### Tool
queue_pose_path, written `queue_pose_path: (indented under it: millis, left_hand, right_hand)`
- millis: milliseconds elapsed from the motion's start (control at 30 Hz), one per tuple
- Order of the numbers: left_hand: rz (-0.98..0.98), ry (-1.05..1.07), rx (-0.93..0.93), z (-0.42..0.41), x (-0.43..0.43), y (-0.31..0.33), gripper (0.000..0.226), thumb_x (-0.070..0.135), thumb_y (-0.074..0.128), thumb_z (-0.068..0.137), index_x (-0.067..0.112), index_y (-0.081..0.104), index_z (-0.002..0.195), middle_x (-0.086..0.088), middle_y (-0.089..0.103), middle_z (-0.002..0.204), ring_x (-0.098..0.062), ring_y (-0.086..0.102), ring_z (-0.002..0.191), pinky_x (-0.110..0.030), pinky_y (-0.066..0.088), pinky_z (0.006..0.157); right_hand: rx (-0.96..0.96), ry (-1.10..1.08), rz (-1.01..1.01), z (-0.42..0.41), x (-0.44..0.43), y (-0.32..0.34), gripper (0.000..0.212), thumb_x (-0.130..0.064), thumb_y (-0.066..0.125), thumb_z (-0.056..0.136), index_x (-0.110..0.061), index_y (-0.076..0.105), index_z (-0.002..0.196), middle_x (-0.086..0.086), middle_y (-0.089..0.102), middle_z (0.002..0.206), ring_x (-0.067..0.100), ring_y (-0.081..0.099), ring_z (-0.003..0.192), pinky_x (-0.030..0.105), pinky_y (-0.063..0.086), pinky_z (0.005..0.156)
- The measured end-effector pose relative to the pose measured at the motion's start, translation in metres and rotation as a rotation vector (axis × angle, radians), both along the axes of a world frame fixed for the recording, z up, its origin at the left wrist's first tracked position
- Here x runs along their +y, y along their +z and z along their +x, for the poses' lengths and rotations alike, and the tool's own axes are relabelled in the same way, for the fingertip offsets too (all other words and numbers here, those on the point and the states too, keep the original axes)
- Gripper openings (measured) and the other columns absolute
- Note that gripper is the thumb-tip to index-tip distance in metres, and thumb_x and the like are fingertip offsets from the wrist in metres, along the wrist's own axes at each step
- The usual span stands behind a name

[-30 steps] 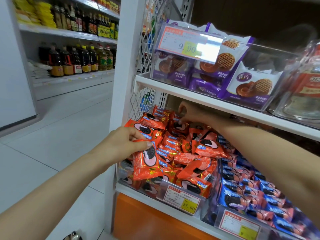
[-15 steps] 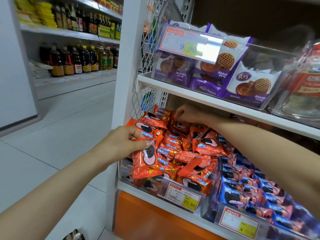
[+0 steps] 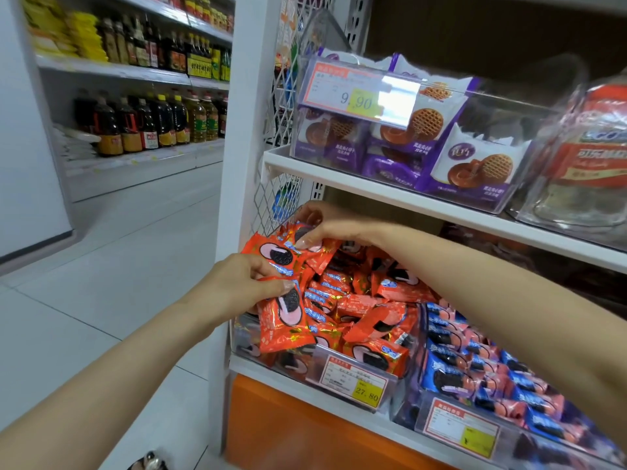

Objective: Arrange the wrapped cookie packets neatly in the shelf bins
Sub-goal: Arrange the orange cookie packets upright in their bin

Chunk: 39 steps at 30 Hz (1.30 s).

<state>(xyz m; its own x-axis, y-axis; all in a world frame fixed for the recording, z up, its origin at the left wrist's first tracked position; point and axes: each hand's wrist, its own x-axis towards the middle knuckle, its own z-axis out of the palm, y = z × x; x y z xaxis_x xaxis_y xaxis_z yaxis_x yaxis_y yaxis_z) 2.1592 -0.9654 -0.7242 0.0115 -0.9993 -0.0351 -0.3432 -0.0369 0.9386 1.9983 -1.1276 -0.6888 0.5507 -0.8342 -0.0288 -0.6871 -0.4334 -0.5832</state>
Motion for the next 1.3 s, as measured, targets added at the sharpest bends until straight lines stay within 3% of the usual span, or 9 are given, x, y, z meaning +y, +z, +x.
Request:
queue_pose_path:
  millis: [167, 233, 333, 433, 633, 767, 900, 1033, 1300]
  left_hand:
    - [-0.009, -0.004, -0.01, 0.001, -0.002, -0.001, 0.016, 0.025, 0.076, 0.075, 0.012, 0.067, 0.08, -0.016, 0.07, 0.094, -0.032, 0.066, 0.091, -0.048, 0.053, 0.087]
    - [-0.011, -0.005, -0.013, 0.001, -0.003, -0.002, 0.015, 0.024, 0.076, 0.075, 0.013, 0.067, 0.08, -0.015, 0.07, 0.092, -0.031, 0.067, 0.087, -0.049, 0.053, 0.086]
    - [-0.008, -0.008, -0.006, 0.001, -0.003, -0.003, 0.013, 0.023, 0.075, 0.076, 0.013, 0.067, 0.08, -0.014, 0.071, 0.091, -0.027, 0.066, 0.081, -0.048, 0.053, 0.085]
    - [-0.002, -0.01, -0.013, 0.0, -0.005, -0.004, 0.013, 0.024, 0.075, 0.076, 0.014, 0.067, 0.08, -0.013, 0.07, 0.091, -0.026, 0.066, 0.082, -0.046, 0.053, 0.085]
    - [-0.006, -0.007, -0.035, -0.003, -0.008, -0.005, 0.013, 0.026, 0.075, 0.076, 0.016, 0.066, 0.078, -0.007, 0.069, 0.086, -0.021, 0.063, 0.08, -0.041, 0.052, 0.085]
    - [-0.005, -0.017, -0.042, -0.003, -0.009, -0.005, 0.014, 0.027, 0.075, 0.075, 0.017, 0.067, 0.078, -0.009, 0.069, 0.089, -0.021, 0.063, 0.081, -0.041, 0.052, 0.085]
    - [0.003, -0.005, -0.053, -0.002, -0.009, -0.007, 0.014, 0.028, 0.076, 0.075, 0.017, 0.067, 0.079, -0.008, 0.07, 0.09, -0.025, 0.066, 0.089, -0.045, 0.052, 0.089]
    - [0.005, -0.006, -0.055, -0.002, -0.008, -0.006, 0.015, 0.029, 0.076, 0.075, 0.018, 0.067, 0.08, -0.007, 0.07, 0.091, -0.025, 0.067, 0.09, -0.047, 0.052, 0.088]
    - [0.007, 0.007, -0.012, 0.0, -0.005, -0.005, 0.019, 0.023, 0.076, 0.075, 0.012, 0.062, 0.08, -0.019, 0.068, 0.094, -0.027, 0.064, 0.081, -0.046, 0.052, 0.083]
  right_hand:
    - [-0.139, -0.279, -0.022, -0.043, -0.028, 0.013, 0.031, -0.029, 0.07, 0.073, -0.002, 0.065, 0.086, 0.015, 0.063, 0.084, 0.013, 0.056, 0.074, 0.026, 0.047, 0.075]
    - [0.074, -0.317, -0.004, -0.051, -0.034, 0.01, 0.006, -0.011, 0.061, 0.086, -0.006, 0.059, 0.089, 0.009, 0.051, 0.079, 0.016, 0.049, 0.07, 0.017, 0.04, 0.063]
    - [0.232, -0.253, -0.064, -0.055, -0.035, -0.001, 0.014, 0.01, 0.058, 0.084, -0.002, 0.05, 0.085, 0.011, 0.044, 0.076, 0.039, 0.054, 0.082, 0.012, 0.042, 0.059]
    - [0.217, -0.261, -0.176, -0.049, -0.027, -0.011, 0.036, 0.004, 0.076, 0.069, -0.007, 0.055, 0.096, 0.013, 0.059, 0.097, 0.026, 0.055, 0.09, 0.03, 0.049, 0.073]
    - [0.366, -0.164, -0.376, -0.048, -0.022, -0.01, 0.033, -0.012, 0.074, 0.076, -0.013, 0.054, 0.103, 0.0, 0.049, 0.094, 0.016, 0.048, 0.086, 0.02, 0.029, 0.054]
    - [0.088, -0.244, -0.088, -0.049, -0.021, 0.004, 0.016, -0.006, 0.061, 0.087, -0.008, 0.053, 0.101, 0.007, 0.056, 0.088, 0.016, 0.055, 0.069, 0.014, 0.043, 0.049]
    - [0.038, -0.236, 0.232, -0.049, -0.021, 0.004, 0.015, -0.001, 0.051, 0.09, -0.008, 0.064, 0.09, 0.009, 0.07, 0.065, 0.021, 0.069, 0.061, 0.033, 0.058, 0.069]
    - [0.069, -0.234, 0.228, -0.043, -0.023, -0.001, 0.028, 0.01, 0.046, 0.087, -0.008, 0.064, 0.097, 0.004, 0.069, 0.058, 0.014, 0.068, 0.054, 0.026, 0.058, 0.057]
    - [0.15, -0.146, 0.161, -0.043, -0.012, -0.002, 0.045, 0.013, 0.047, 0.088, -0.009, 0.055, 0.127, 0.004, 0.065, 0.078, 0.003, 0.062, 0.049, 0.018, 0.054, 0.053]
